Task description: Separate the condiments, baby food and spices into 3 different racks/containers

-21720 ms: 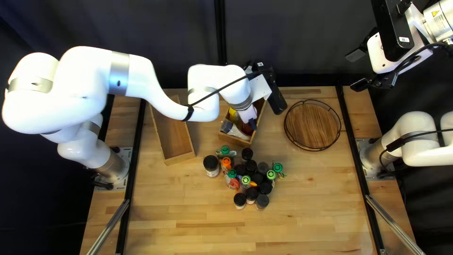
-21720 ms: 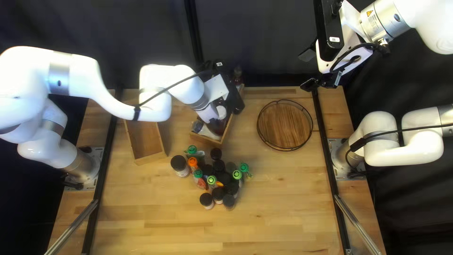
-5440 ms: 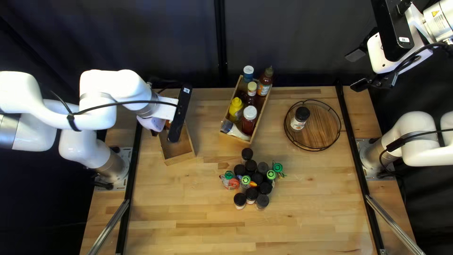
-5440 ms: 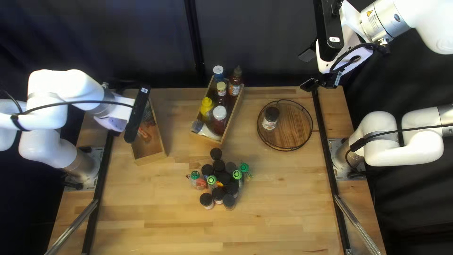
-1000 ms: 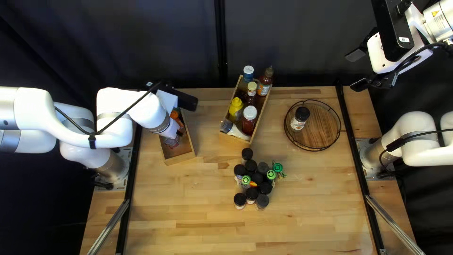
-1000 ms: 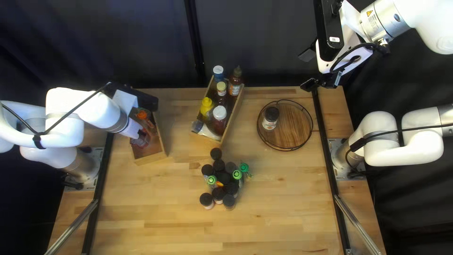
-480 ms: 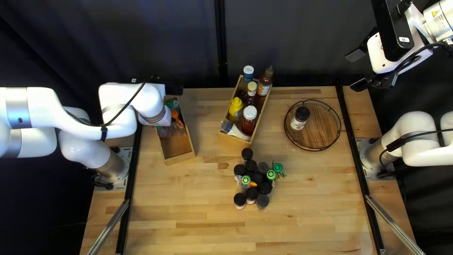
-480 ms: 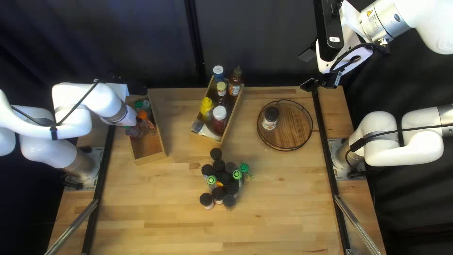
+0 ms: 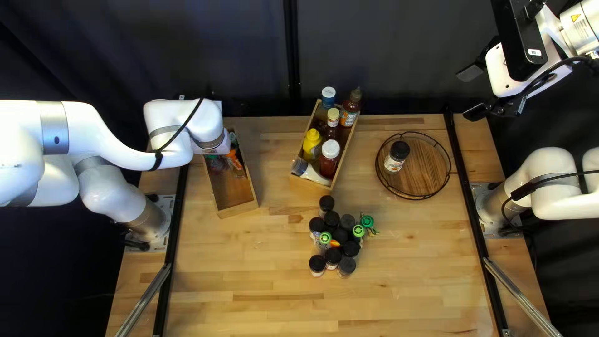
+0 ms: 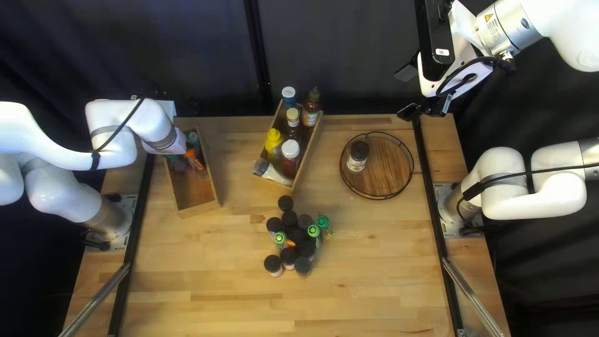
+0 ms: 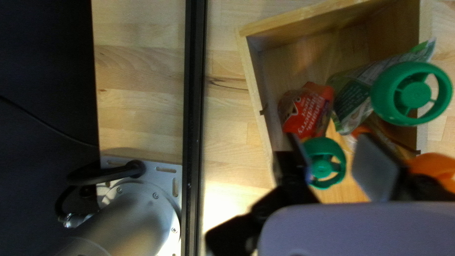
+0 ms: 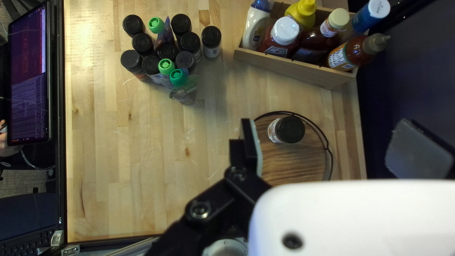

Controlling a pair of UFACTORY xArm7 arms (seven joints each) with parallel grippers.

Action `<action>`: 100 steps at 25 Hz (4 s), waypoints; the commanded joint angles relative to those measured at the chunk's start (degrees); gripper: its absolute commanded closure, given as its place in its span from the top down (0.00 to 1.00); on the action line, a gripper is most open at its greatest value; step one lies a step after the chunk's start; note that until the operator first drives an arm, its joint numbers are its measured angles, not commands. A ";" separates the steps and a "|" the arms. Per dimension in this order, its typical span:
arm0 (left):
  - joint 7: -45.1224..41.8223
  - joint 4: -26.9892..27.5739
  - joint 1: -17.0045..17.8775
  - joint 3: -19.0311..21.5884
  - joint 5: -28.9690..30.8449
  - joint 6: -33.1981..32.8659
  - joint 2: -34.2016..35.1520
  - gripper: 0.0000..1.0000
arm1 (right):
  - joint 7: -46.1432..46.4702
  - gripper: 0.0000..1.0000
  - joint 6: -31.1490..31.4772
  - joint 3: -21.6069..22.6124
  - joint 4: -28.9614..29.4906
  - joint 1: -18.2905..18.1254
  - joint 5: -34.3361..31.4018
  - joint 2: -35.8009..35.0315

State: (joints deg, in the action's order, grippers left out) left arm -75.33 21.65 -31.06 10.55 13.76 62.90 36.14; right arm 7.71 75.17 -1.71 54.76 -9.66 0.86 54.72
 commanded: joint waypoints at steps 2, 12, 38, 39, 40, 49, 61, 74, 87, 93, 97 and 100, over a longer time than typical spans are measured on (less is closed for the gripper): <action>0.41 2.97 4.46 2.33 -3.94 5.97 2.75 1.00 | 0.00 1.00 0.00 0.00 0.00 0.00 0.00 0.00; 17.18 21.65 18.22 6.15 -14.82 10.66 -11.80 1.00 | 0.00 1.00 0.00 0.00 0.00 0.00 0.00 0.00; 80.27 30.52 27.17 4.76 -13.71 -29.09 -38.66 1.00 | 0.00 1.00 0.00 0.00 0.00 0.00 0.00 0.00; 78.42 30.55 27.66 4.69 -10.88 -30.29 -39.47 1.00 | 0.00 1.00 0.00 0.00 0.00 0.00 0.00 0.00; 76.45 30.78 28.25 4.45 -8.17 -31.30 -40.42 1.00 | 0.00 1.00 0.00 0.00 0.00 0.00 0.00 0.00; 64.83 34.77 32.26 2.18 6.26 -32.86 -46.83 1.00 | 0.00 1.00 0.00 0.00 0.00 0.00 0.00 0.00; 66.45 34.24 32.47 2.81 3.79 -26.80 -43.15 0.00 | 0.00 1.00 0.00 0.00 0.00 0.00 0.00 0.00; 90.52 27.08 33.00 -1.66 -14.78 -11.16 -23.28 0.00 | 0.00 1.00 0.00 0.00 0.00 0.00 0.00 0.00; 108.57 14.20 33.41 -8.94 -13.13 2.77 -1.94 0.00 | 0.00 1.00 0.00 0.00 0.00 0.00 0.00 0.00; 112.94 7.02 30.73 -12.33 -9.19 1.58 3.78 0.00 | 0.00 1.00 0.00 0.00 0.00 0.00 0.00 0.00; 113.29 2.01 27.67 -13.90 -5.70 -1.58 6.33 0.00 | 0.00 1.00 0.00 0.00 0.00 0.00 0.00 0.00; 112.78 -1.10 25.70 -14.47 -3.78 -4.00 7.57 0.00 | 0.00 1.00 0.00 0.00 0.00 0.00 0.00 0.00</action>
State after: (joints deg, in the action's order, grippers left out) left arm 37.89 23.04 -3.70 -3.38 8.36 60.85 42.54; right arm 7.71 75.17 -1.71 54.76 -9.66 0.86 54.72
